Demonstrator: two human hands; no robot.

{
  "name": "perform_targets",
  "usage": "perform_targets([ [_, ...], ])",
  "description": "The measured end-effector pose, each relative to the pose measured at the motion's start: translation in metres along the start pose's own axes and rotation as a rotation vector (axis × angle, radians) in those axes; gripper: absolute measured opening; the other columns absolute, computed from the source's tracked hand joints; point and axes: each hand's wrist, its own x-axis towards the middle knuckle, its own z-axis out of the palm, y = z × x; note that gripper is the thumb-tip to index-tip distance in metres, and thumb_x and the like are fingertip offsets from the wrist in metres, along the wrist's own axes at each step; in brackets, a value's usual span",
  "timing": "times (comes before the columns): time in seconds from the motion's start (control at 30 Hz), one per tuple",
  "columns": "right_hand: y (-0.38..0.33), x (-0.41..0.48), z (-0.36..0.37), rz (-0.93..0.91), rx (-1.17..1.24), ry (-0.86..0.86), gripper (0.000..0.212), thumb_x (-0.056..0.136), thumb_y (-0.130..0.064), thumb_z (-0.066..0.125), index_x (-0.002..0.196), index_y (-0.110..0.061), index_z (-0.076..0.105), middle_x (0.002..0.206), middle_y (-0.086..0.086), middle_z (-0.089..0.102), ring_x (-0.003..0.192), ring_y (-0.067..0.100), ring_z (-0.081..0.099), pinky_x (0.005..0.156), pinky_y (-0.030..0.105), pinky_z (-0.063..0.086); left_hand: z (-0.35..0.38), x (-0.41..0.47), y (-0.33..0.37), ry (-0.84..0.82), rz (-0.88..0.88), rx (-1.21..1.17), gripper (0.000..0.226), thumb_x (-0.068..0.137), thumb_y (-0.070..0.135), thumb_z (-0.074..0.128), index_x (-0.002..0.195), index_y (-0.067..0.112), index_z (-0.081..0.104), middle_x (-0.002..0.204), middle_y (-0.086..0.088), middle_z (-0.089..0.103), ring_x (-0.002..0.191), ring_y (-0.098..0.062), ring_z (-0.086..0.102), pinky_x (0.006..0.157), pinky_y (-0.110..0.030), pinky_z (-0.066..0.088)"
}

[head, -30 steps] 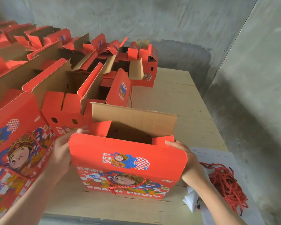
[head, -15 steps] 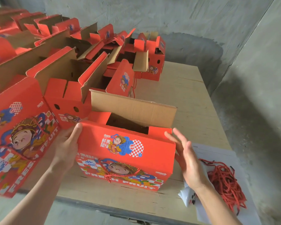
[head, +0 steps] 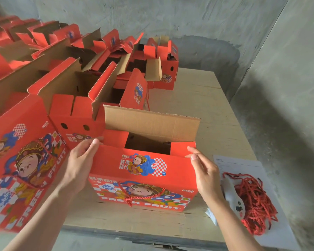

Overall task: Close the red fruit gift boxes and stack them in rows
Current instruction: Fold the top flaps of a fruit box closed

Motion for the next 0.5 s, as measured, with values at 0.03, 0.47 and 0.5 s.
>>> perform_targets([
  [0.03,0.0011,-0.0008,0.0002,0.001,0.005,0.013,0.023,0.096,-0.009,0.049,0.11,-0.006,0.067,0.094,-0.006,0.069,0.045,0.014,0.043,0.047,0.011,0.032,0.0026,0.0015,-0.0002,0.035,0.005,-0.008,0.022,0.096,0.028,0.053,0.084,0.026,0.072,0.083,0.003,0.067,0.069,-0.014,0.053,0.061,-0.032,0.042],
  [0.47,-0.0029,0.0022,-0.0018,0.05,-0.036,0.011,0.021,0.094,-0.009,0.053,0.109,-0.01,0.068,0.093,0.001,0.07,0.043,0.015,0.043,0.045,0.011,0.03,0.0039,-0.0036,-0.0051,0.124,-0.009,-0.061,0.032,0.093,0.02,0.057,0.07,0.035,0.074,0.078,0.02,0.069,0.068,0.001,0.06,0.064,-0.028,0.046],
  [0.5,-0.0043,0.0025,-0.0017,0.066,-0.04,0.005,0.02,0.093,-0.008,0.054,0.107,-0.009,0.068,0.099,-0.001,0.07,0.054,0.017,0.054,0.051,0.008,0.036,0.0035,-0.0037,-0.0059,0.119,-0.031,-0.083,0.029,0.092,0.02,0.059,0.072,0.034,0.074,0.076,0.018,0.07,0.067,-0.002,0.06,0.064,-0.029,0.047],
])
